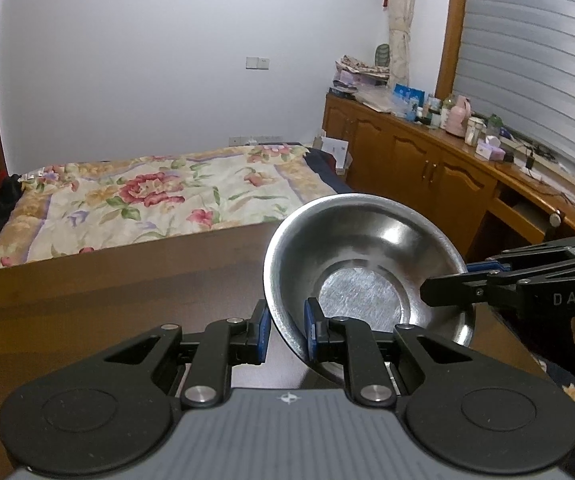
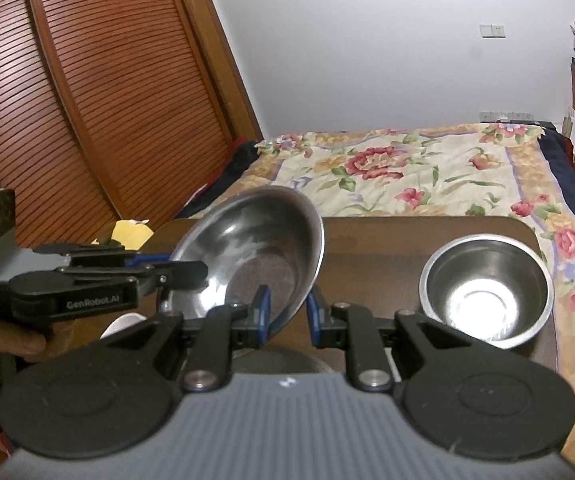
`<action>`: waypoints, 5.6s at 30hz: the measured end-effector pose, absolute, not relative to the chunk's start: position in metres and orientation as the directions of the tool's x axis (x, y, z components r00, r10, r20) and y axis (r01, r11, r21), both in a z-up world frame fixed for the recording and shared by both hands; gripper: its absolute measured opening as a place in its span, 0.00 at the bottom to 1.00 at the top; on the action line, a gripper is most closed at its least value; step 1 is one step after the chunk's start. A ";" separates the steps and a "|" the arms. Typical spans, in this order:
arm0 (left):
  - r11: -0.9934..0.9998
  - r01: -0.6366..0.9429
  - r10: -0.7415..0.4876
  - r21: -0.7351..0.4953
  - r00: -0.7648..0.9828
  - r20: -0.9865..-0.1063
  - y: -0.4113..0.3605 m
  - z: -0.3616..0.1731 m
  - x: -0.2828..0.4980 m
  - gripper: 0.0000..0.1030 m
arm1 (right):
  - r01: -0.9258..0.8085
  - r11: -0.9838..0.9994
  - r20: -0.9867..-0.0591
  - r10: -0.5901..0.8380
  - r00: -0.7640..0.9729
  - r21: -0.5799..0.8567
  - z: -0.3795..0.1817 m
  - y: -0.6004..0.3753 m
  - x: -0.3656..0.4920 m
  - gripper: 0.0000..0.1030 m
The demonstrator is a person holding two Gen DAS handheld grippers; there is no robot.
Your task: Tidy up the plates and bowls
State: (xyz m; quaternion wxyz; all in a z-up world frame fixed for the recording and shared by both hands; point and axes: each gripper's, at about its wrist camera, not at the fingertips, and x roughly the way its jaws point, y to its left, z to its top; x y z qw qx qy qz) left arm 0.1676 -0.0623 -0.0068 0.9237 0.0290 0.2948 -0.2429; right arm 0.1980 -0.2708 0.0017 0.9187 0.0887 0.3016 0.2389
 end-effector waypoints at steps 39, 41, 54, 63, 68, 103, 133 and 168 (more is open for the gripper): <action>0.844 0.536 -0.437 -0.031 0.651 -0.620 -0.075 -0.056 0.125 0.19 | -0.348 0.897 -0.570 0.441 0.694 0.271 -0.055 -0.269 0.143 0.08; 0.844 0.535 -0.437 -0.032 0.652 -0.619 -0.074 -0.055 0.125 0.19 | -0.350 0.902 -0.569 0.431 0.700 0.253 -0.055 -0.267 0.143 0.08; 0.851 0.521 -0.450 -0.061 0.664 -0.597 -0.064 -0.050 0.123 0.19 | -0.348 0.918 -0.561 0.391 0.729 0.187 -0.054 -0.265 0.144 0.09; 0.858 0.508 -0.449 -0.071 0.677 -0.584 -0.062 -0.045 0.124 0.19 | -0.325 0.926 -0.550 0.375 0.747 0.189 -0.049 -0.269 0.147 0.12; 0.864 0.498 -0.445 -0.073 0.688 -0.573 -0.059 -0.041 0.126 0.19 | -0.322 0.928 -0.535 0.372 0.758 0.188 -0.043 -0.272 0.145 0.12; 0.824 0.565 -0.480 -0.033 0.667 -0.570 -0.139 -0.020 0.222 0.51 | -0.061 0.985 -0.475 0.132 0.870 0.162 -0.063 -0.368 0.222 0.51; 0.849 0.518 -0.456 -0.102 0.623 -0.635 -0.146 -0.044 0.269 0.51 | -0.151 0.941 -0.491 0.291 0.821 0.304 -0.075 -0.340 0.255 0.51; 0.846 0.514 -0.462 -0.142 0.572 -0.678 -0.146 -0.048 0.281 0.17 | -0.204 0.923 -0.498 0.351 0.793 0.325 -0.076 -0.328 0.255 0.23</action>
